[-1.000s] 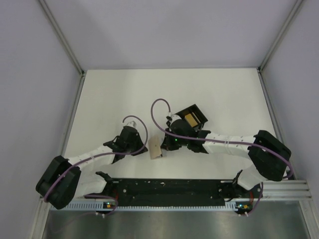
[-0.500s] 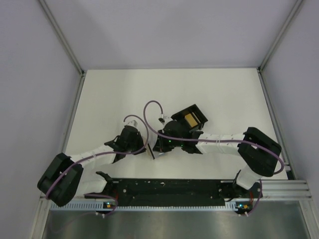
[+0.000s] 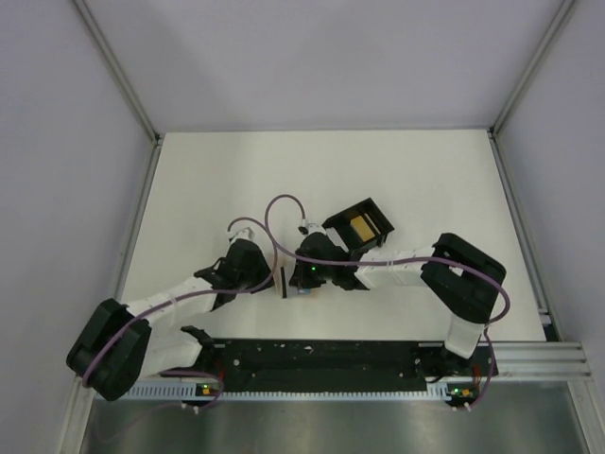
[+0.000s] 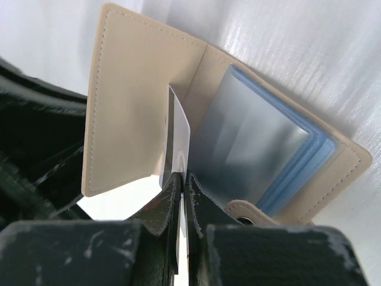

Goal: Put the credit cards into the card holder
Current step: Open the card holder at the center of the board.

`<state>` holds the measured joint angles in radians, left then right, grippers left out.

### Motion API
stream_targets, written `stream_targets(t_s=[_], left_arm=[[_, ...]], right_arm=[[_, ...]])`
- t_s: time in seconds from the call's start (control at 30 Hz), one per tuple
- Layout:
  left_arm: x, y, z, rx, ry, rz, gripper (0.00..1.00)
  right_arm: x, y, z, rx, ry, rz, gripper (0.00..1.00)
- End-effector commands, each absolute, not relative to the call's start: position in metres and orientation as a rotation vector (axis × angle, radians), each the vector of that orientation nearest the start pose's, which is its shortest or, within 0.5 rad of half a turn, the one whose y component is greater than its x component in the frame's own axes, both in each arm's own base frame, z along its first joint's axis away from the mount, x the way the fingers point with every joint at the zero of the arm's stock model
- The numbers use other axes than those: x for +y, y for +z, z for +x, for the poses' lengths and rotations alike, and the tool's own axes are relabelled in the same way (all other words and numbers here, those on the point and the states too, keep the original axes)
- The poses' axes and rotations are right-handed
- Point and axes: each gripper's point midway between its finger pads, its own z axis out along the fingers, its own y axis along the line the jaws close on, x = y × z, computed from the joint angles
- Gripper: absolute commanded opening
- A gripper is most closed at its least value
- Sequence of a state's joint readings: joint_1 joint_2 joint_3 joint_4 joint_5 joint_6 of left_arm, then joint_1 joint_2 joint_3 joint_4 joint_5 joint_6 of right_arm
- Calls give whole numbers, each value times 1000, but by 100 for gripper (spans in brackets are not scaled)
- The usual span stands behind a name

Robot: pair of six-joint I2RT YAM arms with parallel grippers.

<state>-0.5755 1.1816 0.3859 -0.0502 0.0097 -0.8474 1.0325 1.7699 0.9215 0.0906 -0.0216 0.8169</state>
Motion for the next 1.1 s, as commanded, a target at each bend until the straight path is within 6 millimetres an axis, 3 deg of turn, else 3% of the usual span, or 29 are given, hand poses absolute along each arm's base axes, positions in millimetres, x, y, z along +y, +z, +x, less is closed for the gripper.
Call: stream_targets(t_s=[0.0,0.17,0.27,0.4,0.57,0.8,1.07], left_arm=[[-156,26,210,2508,-498,-395,35],[-130,56,212,2418,-381,-458,59],[-135,77,217,2319,-482,-439,70],[-144,86,219,2255,-584,-429,72],[-147,78,223,2250,-587,-403,75],[-131,52,224,2343,-405,-436,79],[-147,32,225,2400,-469,-420,79]], right_arm=[[388,12,196,2552,736,-254,0],[385,8,199,2563,689,-254,0],[387,9,199,2560,699,-262,0],[387,8,198,2562,694,-273,0],[388,8,197,2563,703,-281,0],[384,14,197,2545,709,-276,0],[382,19,193,2525,741,-301,0]])
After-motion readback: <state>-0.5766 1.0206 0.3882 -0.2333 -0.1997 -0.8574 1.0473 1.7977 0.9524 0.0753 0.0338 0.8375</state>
